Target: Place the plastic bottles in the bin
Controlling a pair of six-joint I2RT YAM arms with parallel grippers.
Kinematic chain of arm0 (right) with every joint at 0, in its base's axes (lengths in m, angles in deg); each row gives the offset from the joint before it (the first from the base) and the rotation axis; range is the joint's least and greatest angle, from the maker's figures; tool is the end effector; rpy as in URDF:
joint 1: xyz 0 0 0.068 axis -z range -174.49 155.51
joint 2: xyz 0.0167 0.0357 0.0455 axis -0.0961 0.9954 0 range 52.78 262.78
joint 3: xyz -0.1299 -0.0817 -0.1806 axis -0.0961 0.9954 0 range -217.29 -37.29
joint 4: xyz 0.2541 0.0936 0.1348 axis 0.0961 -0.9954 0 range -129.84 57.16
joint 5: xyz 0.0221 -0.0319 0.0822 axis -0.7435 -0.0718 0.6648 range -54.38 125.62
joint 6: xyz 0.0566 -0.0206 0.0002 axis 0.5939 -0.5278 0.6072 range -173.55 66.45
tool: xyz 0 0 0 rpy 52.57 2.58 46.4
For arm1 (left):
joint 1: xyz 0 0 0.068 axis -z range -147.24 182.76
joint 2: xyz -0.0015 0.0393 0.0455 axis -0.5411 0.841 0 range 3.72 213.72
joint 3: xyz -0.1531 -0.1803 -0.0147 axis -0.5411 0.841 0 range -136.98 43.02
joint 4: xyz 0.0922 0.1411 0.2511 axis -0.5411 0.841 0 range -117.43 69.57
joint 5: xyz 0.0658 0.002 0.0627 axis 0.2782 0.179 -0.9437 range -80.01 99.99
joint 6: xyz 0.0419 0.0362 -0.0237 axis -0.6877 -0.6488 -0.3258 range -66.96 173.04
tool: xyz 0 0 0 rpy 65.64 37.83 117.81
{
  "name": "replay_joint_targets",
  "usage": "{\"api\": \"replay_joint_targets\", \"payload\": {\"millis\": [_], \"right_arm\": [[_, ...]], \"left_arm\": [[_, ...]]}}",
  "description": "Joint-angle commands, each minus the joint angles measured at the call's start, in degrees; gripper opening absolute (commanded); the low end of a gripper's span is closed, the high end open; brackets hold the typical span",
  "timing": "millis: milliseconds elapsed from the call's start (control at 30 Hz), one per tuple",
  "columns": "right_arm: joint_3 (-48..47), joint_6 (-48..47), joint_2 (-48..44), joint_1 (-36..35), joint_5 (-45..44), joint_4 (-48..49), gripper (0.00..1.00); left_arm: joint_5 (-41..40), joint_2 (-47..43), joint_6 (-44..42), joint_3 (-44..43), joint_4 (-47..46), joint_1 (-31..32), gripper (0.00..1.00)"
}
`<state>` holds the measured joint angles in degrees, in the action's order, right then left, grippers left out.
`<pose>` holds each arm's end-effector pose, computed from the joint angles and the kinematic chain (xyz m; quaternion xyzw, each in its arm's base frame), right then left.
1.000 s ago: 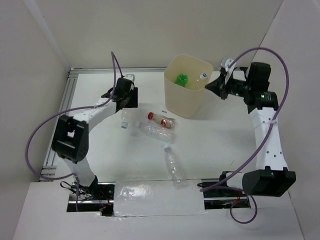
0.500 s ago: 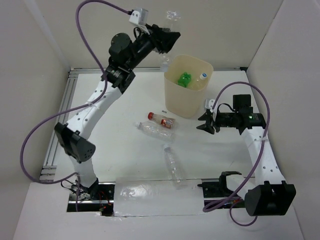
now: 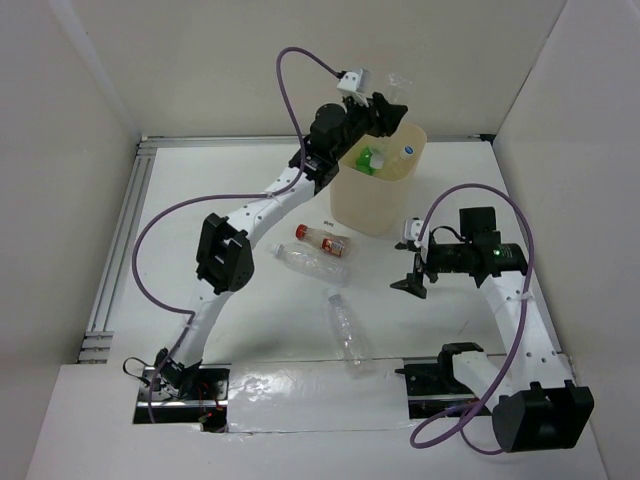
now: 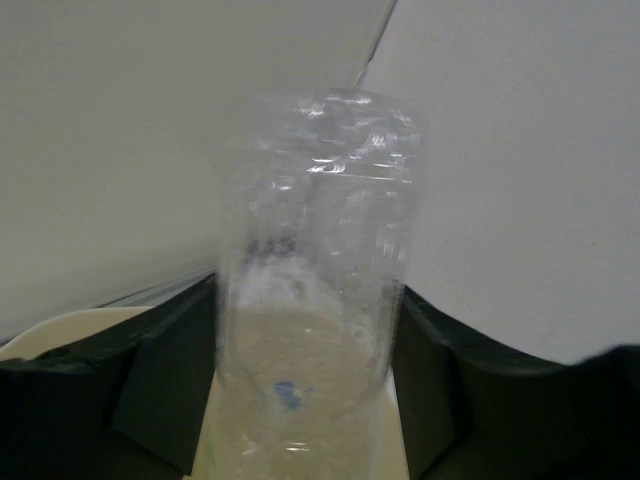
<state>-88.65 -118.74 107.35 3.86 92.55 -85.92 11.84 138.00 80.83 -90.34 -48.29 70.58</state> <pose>0.2333 0.0441 0.2602 -0.5787 0.6261 0.2536 0.4569 0.4565 -0.3562 0.3717 0.0633 0.5705 -0.4514 0.6832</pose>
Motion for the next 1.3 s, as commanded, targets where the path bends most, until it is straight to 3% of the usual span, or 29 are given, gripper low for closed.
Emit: {"api": "replay_joint_targets", "payload": {"millis": [0,33,67,233,333,500,567,600,700,767,967,1267], "right_arm": [[1.6,0.15,-1.13,-0.46,0.11,-0.27,1.0],[1.61,-0.46,-1.13,-0.46,0.11,-0.27,1.0],[2.22,-0.47,-1.13,-2.11,-0.67,-0.27,1.0],[2.75,-5.19,0.53,-8.62,-5.41,-0.34,1.0],[3.45,-17.84,1.77,-11.62,-5.42,-3.87,1.0],[3.98,-29.35,4.58,-16.89,-6.3,-3.35,0.96],[5.73,-44.14,5.2,-18.47,-8.13,-7.29,0.95],[6.52,-47.45,5.2,-18.48,-8.84,-7.3,0.95],[12.05,-54.31,1.79,-21.54,-11.3,2.07,0.98],[16.35,-58.27,1.07,-24.35,-12.8,10.17,0.99],[15.24,-61.2,7.57,-32.0,-14.64,17.37,0.99],[14.09,-61.29,17.49,-44.3,-22.11,24.16,0.99]], "left_arm": [[-2.12,-3.06,-3.01,-0.24,-3.93,-0.47,0.77],[-1.5,-3.58,-3.7,-0.23,-3.14,-0.47,0.96],[-0.45,-3.58,-3.71,-0.23,-2.44,-0.47,1.0],[2.63,-6.82,-4.41,-2.17,-1.2,-0.47,1.0],[5.71,-11.83,-6.69,2.38,-0.5,0.06,1.0],[6.94,-31.15,-9.85,24.86,-0.5,0.06,1.0],[6.94,-42.0,-11.0,33.91,-0.49,0.06,1.0],[5.81,-46.17,-11.7,44.31,-1.28,0.58,1.0],[0.99,-58.56,-11.71,63.93,-1.99,0.58,1.0],[-2.27,-69.38,-11.71,73.19,3.07,0.58,1.0],[-8.52,-92.39,-6.88,87.03,14.17,1.11,1.0],[-13.71,-106.85,2.87,95.91,27.53,1.64,1.0]]}}
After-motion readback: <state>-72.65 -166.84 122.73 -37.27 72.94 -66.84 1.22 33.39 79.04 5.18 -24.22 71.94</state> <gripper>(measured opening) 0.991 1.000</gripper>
